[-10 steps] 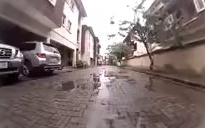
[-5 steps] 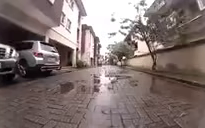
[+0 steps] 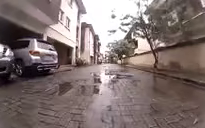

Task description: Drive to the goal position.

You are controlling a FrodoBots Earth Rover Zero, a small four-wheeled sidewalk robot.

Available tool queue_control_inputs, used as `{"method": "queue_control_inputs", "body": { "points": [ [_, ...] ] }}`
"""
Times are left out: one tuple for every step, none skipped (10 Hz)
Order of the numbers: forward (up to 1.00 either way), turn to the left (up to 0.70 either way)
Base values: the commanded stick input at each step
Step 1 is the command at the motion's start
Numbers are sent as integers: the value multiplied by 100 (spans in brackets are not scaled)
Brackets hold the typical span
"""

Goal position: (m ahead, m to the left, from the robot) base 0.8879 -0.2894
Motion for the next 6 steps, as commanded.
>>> {"method": "queue_control_inputs", "body": {
  "points": [
    [50, 0],
    [50, 0],
    [50, 0],
    [50, 0],
    [50, 0],
    [50, 0]
  ]
}}
